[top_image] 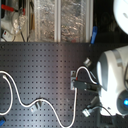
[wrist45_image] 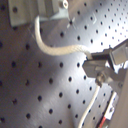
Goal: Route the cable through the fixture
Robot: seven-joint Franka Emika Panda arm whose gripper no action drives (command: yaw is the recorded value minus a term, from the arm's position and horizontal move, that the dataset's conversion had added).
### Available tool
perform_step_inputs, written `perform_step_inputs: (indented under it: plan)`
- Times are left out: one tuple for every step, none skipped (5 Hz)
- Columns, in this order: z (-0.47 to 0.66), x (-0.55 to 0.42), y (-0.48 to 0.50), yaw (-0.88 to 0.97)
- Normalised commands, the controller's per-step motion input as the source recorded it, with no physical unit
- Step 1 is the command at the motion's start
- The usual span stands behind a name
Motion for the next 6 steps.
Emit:
perform_step_inputs:
  plan:
    - [0.03,-0.308,-0.102,0.08]
    - [0.00,-0.071,0.001,0.00]
    - [0.27,-0.621,0.217,-0.23]
    - [0.20,-0.272,0.192,-0.11]
    - [0.00,-0.002,0.031,0.00]
    - [0.00,-0.015,0.242,0.00]
